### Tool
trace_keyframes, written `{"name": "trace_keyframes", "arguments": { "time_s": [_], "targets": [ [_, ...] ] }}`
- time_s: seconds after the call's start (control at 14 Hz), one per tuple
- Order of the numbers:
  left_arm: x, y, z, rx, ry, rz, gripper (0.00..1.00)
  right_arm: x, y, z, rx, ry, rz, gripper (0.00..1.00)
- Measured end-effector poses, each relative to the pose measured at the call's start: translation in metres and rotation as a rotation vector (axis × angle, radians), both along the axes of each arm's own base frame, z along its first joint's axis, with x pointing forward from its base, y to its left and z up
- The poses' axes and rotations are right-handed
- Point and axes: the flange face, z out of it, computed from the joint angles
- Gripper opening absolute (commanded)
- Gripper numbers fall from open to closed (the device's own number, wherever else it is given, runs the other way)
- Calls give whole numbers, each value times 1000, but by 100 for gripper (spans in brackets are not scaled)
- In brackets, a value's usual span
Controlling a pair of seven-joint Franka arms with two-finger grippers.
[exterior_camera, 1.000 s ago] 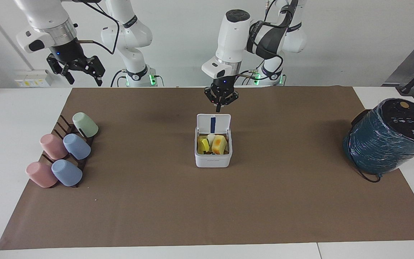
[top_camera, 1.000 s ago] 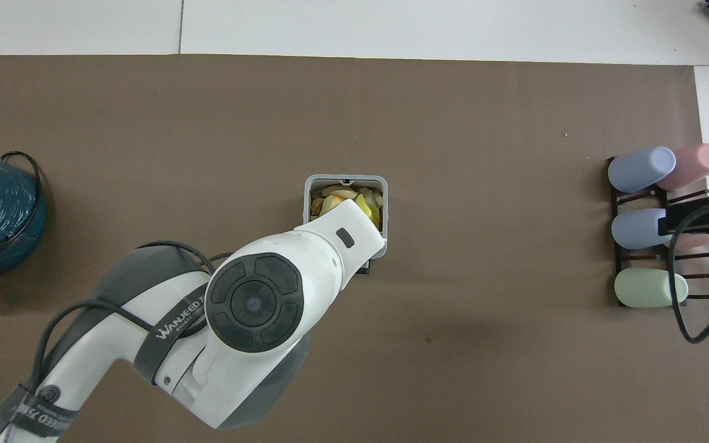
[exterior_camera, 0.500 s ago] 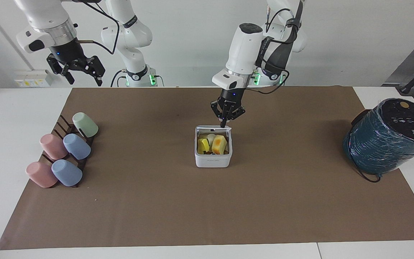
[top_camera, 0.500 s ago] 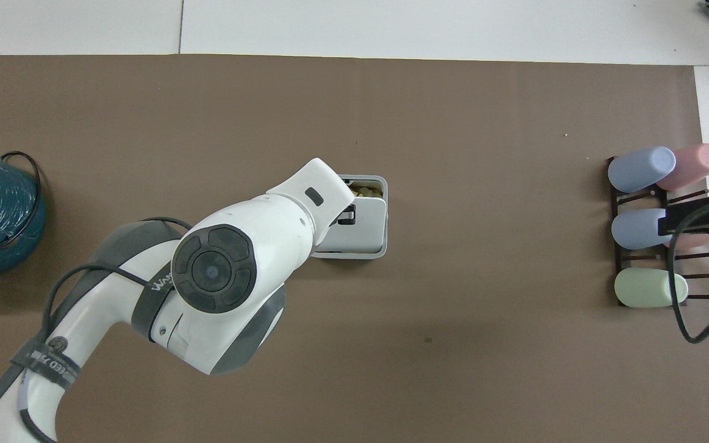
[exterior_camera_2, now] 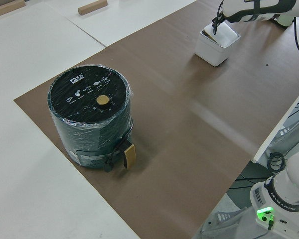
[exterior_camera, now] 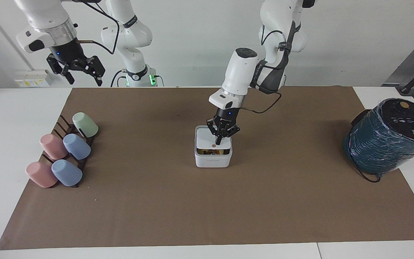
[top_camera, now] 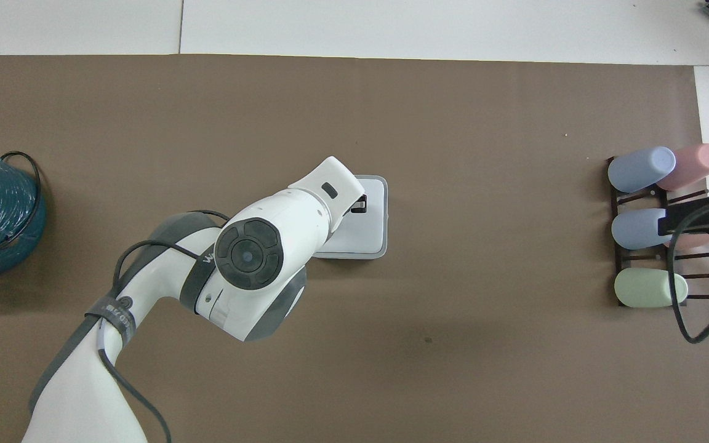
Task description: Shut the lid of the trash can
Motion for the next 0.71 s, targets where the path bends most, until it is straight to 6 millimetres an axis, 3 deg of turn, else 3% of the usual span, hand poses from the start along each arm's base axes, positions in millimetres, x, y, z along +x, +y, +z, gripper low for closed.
{"name": "trace_keyframes", "arguments": {
  "time_s": [0.5,0.57,0.71],
  "targets": [
    [-5,-19,5,-12,9,0,11,0,0,0,0,0,0,100],
    [-10,-19,12,25,57,-1,19,0,0,0,0,1,0,100],
    [-25,-6,36,112,159,3,25,0,0,0,0,1,0,100]
  ]
}}
